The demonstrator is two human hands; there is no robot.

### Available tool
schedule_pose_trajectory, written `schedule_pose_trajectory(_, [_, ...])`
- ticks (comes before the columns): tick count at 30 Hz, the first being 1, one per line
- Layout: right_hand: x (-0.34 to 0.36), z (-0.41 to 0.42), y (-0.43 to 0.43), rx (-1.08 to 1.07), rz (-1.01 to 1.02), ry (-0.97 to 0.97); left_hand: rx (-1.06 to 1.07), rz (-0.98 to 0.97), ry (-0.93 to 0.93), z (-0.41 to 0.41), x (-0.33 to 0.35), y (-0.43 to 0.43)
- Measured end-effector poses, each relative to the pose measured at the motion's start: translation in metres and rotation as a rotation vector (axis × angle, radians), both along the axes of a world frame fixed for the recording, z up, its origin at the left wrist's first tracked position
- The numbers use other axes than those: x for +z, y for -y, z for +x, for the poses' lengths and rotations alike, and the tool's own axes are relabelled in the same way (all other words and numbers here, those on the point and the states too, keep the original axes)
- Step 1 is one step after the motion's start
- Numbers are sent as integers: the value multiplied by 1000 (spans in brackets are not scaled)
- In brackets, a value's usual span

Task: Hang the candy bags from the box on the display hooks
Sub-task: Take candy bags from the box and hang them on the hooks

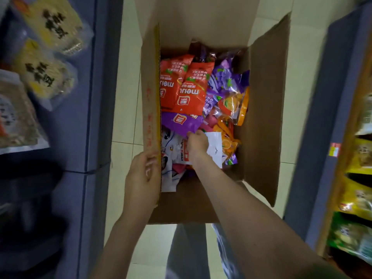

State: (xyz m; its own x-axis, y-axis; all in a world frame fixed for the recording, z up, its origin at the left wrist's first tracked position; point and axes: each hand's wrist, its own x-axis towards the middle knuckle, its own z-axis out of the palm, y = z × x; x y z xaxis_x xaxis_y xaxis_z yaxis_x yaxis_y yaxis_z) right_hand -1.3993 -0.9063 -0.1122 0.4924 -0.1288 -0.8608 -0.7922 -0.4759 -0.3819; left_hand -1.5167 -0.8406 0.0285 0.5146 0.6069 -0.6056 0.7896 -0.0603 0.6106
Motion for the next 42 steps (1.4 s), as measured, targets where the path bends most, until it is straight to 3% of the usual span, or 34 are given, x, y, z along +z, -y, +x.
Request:
schedule_pose_trajectory(4, [76, 19, 11, 129, -47, 280, -38, 4, 68, 5, 37, 0])
schedule_pose_trajectory(9, [212, 48, 40, 578, -49, 577, -155, 89, 191, 29, 120, 4])
schedule_pose_trajectory(14, [370, 49, 63, 1092, 40, 706, -264, 183, 260, 50, 240, 8])
schedule_pose_trajectory(21, [560, 43, 56, 1241, 401, 890, -491, 370, 277, 30, 398, -6])
schedule_pose_trajectory(28, [696, 0, -9, 1346, 627, 1137, 14, 482, 629, -46, 514, -27])
schedule_pose_trajectory(32, [734, -42, -56, 1174, 645, 1372, 413, 418, 841, -117, 560, -43])
schedule_pose_trajectory(34, [752, -77, -80, 1087, 749, 1218, 531, 385, 981, -156, 585, -53])
schedule_pose_trajectory(38, [793, -174, -123, 972, 1235, 563, 669, 481, 1127, -229, 636, -69])
schedule_pose_trajectory(42, [827, -255, -160, 836, 1457, 472, 795, 583, 1209, -295, 677, -89])
